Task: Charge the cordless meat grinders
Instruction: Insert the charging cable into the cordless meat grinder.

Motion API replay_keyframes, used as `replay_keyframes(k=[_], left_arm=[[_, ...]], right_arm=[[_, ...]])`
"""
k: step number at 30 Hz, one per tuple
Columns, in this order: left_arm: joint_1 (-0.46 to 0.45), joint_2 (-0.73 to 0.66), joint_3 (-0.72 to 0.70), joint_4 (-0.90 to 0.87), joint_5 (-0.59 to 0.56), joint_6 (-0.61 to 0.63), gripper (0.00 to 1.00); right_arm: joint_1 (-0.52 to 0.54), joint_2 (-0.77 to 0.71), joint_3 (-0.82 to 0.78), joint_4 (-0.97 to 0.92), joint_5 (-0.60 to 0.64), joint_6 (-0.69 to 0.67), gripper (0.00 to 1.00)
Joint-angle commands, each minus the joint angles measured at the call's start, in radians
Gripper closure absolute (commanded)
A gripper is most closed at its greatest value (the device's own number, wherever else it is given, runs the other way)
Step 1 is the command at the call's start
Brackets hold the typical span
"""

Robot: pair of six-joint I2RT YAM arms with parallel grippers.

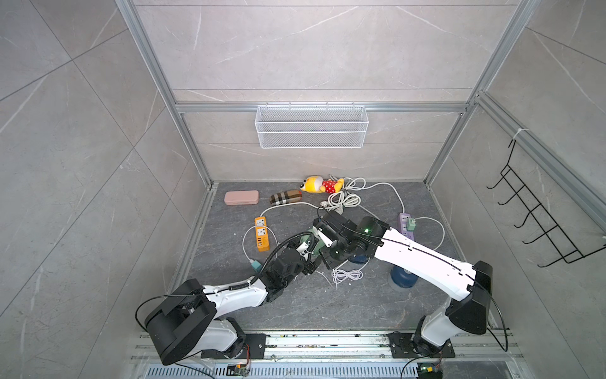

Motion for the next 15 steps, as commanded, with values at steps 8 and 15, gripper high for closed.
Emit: replay_keyframes(k=[8, 15], left_arm=[[-0.006, -0.036, 0.070, -0.002, 0.054, 0.041, 0.43], [-0.028, -0.036, 0.071, -0.019, 0.043, 0.069, 0.44]], right_arm=[[0.005, 0.031, 0.052, -0.025, 0.056, -0.012, 1.00], [0.007, 0.042, 0.061, -0.022, 0.074, -0.005, 1.00]])
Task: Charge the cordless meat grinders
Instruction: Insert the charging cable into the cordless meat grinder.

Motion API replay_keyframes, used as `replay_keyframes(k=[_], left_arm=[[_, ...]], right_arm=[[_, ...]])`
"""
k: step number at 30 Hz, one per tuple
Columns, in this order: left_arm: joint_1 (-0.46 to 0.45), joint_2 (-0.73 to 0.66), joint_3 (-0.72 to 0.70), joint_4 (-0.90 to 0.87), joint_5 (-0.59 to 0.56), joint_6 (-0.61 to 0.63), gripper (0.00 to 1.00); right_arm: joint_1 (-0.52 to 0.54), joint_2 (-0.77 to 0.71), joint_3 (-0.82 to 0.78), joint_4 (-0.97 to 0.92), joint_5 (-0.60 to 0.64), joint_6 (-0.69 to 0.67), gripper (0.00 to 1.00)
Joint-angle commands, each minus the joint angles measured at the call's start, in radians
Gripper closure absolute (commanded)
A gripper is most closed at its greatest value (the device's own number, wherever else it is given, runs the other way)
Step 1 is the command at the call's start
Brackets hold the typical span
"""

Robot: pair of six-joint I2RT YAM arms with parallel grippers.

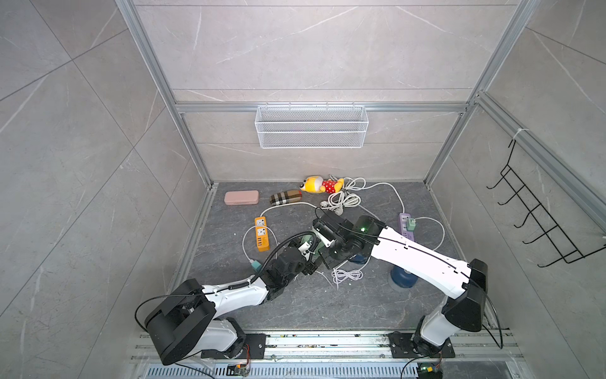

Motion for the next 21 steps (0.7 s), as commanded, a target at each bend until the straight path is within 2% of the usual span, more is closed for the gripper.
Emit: replay_keyframes(k=[1, 13, 21], left_arm=[[-0.032, -0.035, 0.044, 0.046, 0.024, 0.054, 0.45], [-0.072, -0.025, 0.024, 0.068, -0.021, 0.083, 0.46], [-0.097, -0.017, 0.021, 0.069, -0.043, 0.104, 0.47]], right_arm=[[0.003, 0.015, 0.035, 0.011, 0.049, -0.004, 1.00], [0.002, 0.025, 0.061, 0.002, 0.104, 0.030, 1.00], [0.002, 0.056, 0.123, 0.043, 0.045, 0.056, 1.00]])
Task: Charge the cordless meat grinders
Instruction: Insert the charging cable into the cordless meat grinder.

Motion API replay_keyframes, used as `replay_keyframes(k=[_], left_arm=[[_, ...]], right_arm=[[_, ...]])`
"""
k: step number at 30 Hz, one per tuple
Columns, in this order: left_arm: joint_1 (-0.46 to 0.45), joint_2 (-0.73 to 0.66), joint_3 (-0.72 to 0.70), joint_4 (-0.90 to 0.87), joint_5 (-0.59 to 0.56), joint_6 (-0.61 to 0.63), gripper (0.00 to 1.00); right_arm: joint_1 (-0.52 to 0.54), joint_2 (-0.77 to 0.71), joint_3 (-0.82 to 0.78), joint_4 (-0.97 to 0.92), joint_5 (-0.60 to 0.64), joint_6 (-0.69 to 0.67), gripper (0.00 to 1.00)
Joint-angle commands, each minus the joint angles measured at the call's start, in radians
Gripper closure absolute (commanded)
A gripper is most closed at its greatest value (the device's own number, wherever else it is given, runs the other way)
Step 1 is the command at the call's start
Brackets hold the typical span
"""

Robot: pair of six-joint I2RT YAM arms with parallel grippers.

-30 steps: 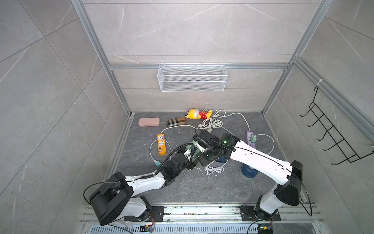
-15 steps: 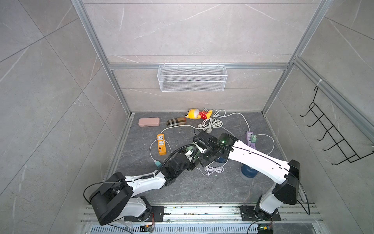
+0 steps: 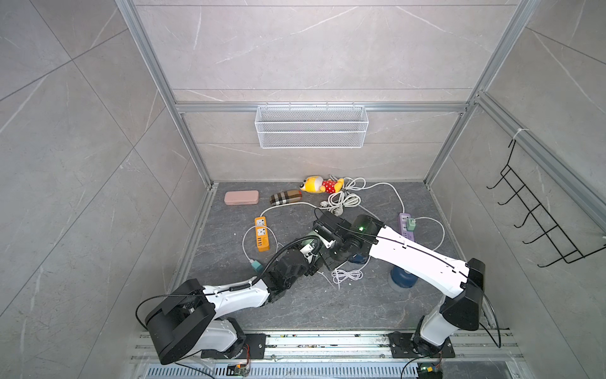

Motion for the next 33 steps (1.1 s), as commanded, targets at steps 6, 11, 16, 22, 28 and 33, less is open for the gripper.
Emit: replay_keyframes(k=[6, 11, 16, 22, 28, 33], left_arm=[[-0.073, -0.011, 0.017, 0.061, 0.032, 0.086, 0.47], [-0.074, -0.022, -0.002, 0.067, 0.040, 0.084, 0.48], [-0.074, -0.053, -0.019, 0.051, 0.058, 0.082, 0.49], [-0.074, -0.100, -0.037, 0.025, 0.089, 0.069, 0.50], [-0.089, -0.121, -0.036, -0.007, 0.086, 0.061, 0.51], [-0.119, -0.072, -0.025, 0.022, 0.048, 0.063, 0.52]], right_arm=[[-0.008, 0.075, 0.140, 0.115, 0.014, 0.037, 1.00], [-0.011, 0.081, 0.149, 0.103, 0.041, 0.008, 1.00], [-0.017, 0.078, 0.130, 0.095, 0.053, -0.069, 1.00], [-0.017, 0.066, 0.122, 0.113, 0.033, -0.150, 1.00], [-0.017, 0.097, 0.178, 0.100, 0.026, -0.148, 1.00], [-0.018, 0.156, 0.256, 0.107, -0.061, -0.032, 1.00]])
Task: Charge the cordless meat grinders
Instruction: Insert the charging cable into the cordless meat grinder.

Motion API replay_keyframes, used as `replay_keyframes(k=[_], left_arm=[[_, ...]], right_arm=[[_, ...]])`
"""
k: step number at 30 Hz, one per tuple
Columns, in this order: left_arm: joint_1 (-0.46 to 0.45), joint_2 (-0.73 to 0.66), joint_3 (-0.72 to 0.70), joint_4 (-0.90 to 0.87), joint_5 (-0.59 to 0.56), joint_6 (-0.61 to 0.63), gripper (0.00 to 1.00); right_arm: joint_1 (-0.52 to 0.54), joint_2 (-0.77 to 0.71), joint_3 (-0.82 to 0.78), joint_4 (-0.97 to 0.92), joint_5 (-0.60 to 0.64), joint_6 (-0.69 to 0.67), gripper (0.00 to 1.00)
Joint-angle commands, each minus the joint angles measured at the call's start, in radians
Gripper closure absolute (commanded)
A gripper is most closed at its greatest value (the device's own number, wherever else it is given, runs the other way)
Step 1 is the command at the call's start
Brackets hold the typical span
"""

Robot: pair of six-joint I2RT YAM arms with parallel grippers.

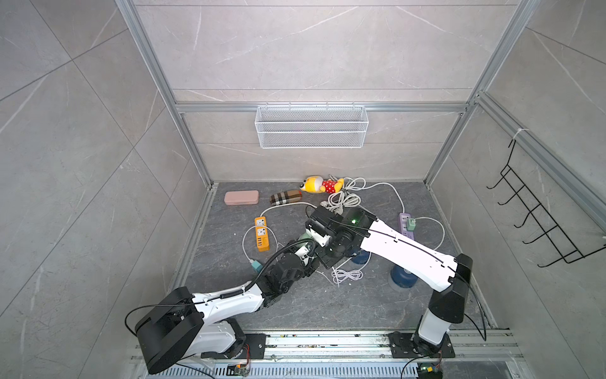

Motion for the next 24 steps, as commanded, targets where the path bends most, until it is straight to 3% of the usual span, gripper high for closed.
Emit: replay_keyframes(k=[1, 9, 16, 24], left_arm=[[-0.099, 0.022, 0.017, 0.066, 0.124, 0.079, 0.52], [-0.124, 0.036, -0.001, 0.100, 0.106, 0.068, 0.52], [-0.124, 0.033, -0.013, 0.102, 0.108, 0.062, 0.53], [-0.124, 0.047, -0.010, 0.108, 0.099, 0.055, 0.54]], right_arm=[[-0.016, 0.059, 0.101, 0.235, -0.011, 0.089, 1.00], [-0.043, 0.084, 0.195, 0.202, 0.011, 0.093, 1.00], [-0.060, 0.116, 0.203, 0.206, -0.070, 0.081, 1.00], [-0.061, 0.120, 0.191, 0.200, -0.063, 0.064, 1.00]])
